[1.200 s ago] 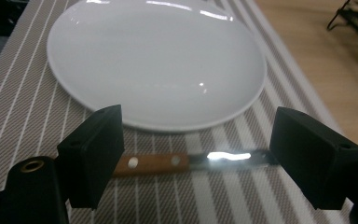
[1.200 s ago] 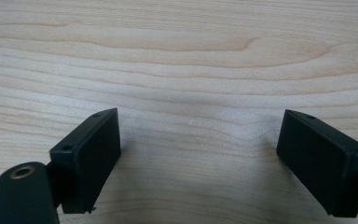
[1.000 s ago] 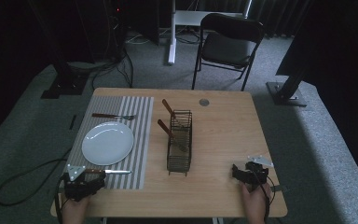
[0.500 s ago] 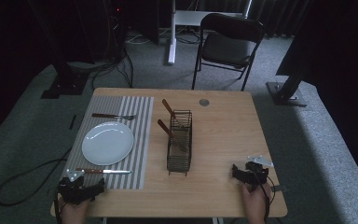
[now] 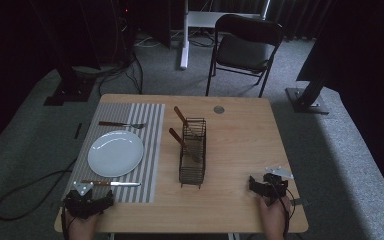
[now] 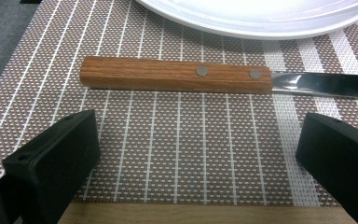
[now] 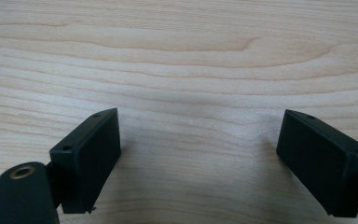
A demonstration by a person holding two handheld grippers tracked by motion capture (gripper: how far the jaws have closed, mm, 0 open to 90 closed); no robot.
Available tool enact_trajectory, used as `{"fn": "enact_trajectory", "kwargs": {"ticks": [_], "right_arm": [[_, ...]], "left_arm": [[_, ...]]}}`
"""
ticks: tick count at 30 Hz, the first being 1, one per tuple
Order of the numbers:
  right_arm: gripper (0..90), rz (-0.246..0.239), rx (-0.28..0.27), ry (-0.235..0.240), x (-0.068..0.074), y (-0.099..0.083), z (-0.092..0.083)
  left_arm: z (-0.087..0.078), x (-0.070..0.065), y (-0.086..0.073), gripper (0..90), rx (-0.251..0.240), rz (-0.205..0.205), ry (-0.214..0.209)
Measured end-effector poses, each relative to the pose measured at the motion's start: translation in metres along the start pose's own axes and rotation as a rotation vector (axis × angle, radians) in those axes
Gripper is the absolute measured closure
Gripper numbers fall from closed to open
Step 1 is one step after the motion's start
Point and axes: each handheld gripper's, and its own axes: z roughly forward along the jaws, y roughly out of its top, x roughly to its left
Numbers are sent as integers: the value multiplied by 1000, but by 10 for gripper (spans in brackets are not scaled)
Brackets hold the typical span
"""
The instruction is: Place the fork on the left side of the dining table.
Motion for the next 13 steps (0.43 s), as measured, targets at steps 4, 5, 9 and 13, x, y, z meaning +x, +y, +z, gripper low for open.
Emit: {"fn": "enact_trajectory", "kwargs": {"ticks": [4, 5, 9, 13], "right_arm": [[131, 0, 0, 0, 0, 0, 0], [131, 0, 0, 0, 0, 0, 0], [131, 0, 0, 0, 0, 0, 0], [131, 0, 0, 0, 0, 0, 0]], "left_arm": [[0, 0, 0, 0, 0, 0, 1], [0, 0, 0, 0, 0, -1, 1], [0, 0, 0, 0, 0, 0, 1], [0, 0, 0, 0, -2, -1, 1]]}}
